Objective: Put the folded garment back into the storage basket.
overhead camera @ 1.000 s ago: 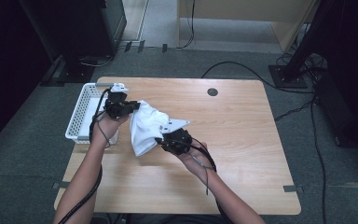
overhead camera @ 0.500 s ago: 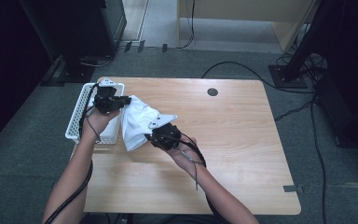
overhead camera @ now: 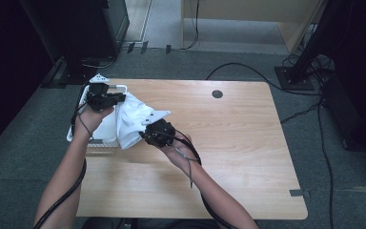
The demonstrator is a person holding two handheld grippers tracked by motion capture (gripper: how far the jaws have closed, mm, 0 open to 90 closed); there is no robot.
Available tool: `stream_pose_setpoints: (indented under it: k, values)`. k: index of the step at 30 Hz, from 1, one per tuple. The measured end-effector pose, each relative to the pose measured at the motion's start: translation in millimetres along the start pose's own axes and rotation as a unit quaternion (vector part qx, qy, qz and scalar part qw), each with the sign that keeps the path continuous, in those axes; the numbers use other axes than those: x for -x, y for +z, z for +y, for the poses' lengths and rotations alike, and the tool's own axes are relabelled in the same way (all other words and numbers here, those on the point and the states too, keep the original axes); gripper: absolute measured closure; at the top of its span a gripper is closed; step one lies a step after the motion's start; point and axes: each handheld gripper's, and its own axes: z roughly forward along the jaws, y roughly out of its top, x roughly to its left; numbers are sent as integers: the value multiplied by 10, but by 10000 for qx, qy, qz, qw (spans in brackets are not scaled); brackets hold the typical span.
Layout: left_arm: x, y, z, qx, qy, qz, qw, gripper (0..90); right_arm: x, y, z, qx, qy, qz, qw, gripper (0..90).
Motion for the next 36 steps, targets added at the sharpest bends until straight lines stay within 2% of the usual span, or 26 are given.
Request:
stream_pose_setpoints:
  k: [8,11,23,26,29,36]
  values:
    - [-80,-8,48,-15,13,-32,10000,832,7,51,80,-3,-19,10,10000,803]
    - [-87,-33,82,50,30,-69,10000,832,12,39,110,10,-39,20,10000,803]
    - [-169,-107,189,77,72,47,9999,833,-6,57,325,78,-159,-8,9998,803]
    - [-175,-133,209,97,30,-19,9999,833,-14,89,373,77,-174,8,9998,803]
    - [-182,-159,247,68,130,78,9999,832,-28,125,412,119,-176,36,9998,803]
    - [-334,-133,217,56,106,204,9997,833,-32,276,507,77,-190,85,9998,803]
